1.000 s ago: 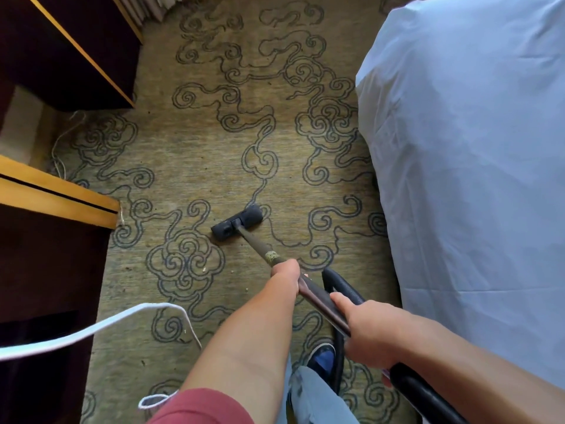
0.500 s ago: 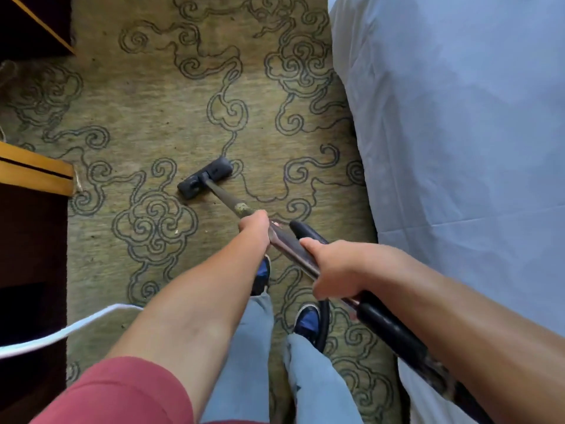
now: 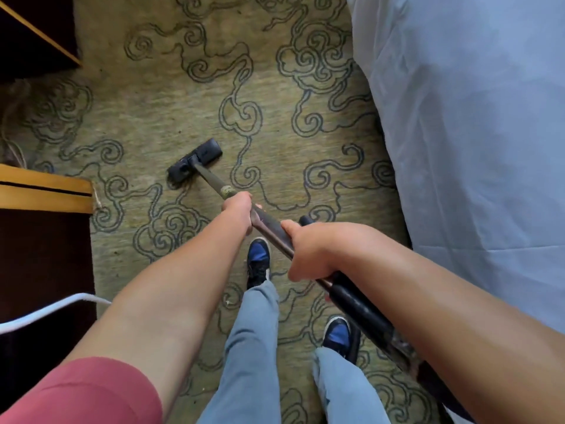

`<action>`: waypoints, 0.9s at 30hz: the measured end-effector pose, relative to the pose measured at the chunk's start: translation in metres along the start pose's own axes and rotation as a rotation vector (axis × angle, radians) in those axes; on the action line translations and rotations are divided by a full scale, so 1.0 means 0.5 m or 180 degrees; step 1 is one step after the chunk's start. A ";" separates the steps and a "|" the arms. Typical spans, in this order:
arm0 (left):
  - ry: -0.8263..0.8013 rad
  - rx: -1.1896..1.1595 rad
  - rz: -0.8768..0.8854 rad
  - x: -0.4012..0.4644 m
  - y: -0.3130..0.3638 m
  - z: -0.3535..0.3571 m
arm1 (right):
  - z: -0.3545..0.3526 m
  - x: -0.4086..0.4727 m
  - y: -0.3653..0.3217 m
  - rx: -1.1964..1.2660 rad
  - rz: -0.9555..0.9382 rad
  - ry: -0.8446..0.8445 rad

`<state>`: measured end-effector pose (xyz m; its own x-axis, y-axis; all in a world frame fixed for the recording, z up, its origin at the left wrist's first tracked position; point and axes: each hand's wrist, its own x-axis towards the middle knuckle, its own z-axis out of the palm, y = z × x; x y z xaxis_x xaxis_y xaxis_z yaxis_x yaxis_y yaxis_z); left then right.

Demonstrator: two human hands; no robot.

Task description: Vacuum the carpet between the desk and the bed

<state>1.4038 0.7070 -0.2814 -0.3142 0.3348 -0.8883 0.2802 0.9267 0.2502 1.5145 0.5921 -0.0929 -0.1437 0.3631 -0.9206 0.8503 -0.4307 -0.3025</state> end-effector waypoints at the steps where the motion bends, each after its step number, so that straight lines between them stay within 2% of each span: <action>1: 0.0046 -0.0021 0.0011 0.017 0.032 -0.012 | -0.024 0.019 -0.022 0.0040 0.0005 0.0000; 5: 0.0031 -0.0059 -0.0025 0.100 0.168 -0.053 | -0.117 0.116 -0.099 0.0212 0.0078 -0.0006; 8: -0.0023 -0.0117 0.0022 0.134 0.234 -0.048 | -0.196 0.138 -0.107 0.0023 0.0155 -0.0062; 12: -0.0117 -0.0104 -0.0045 0.155 0.323 -0.050 | -0.293 0.160 -0.122 0.0269 0.0260 -0.0153; 21: 0.0227 0.0083 0.0162 0.316 0.472 -0.185 | -0.342 0.323 -0.300 0.0313 -0.0088 0.0033; 23: 0.0211 0.0045 0.0248 0.370 0.533 -0.209 | -0.378 0.369 -0.345 0.0282 -0.0137 0.0222; 27: 0.0210 0.0134 0.0270 0.447 0.646 -0.294 | -0.460 0.445 -0.446 0.0473 -0.0388 0.0278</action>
<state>1.2907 1.1060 -0.3425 -0.3464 0.4236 -0.8370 0.3459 0.8870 0.3058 1.4095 0.9593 -0.1736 -0.1910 0.4874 -0.8520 0.7442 -0.4940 -0.4495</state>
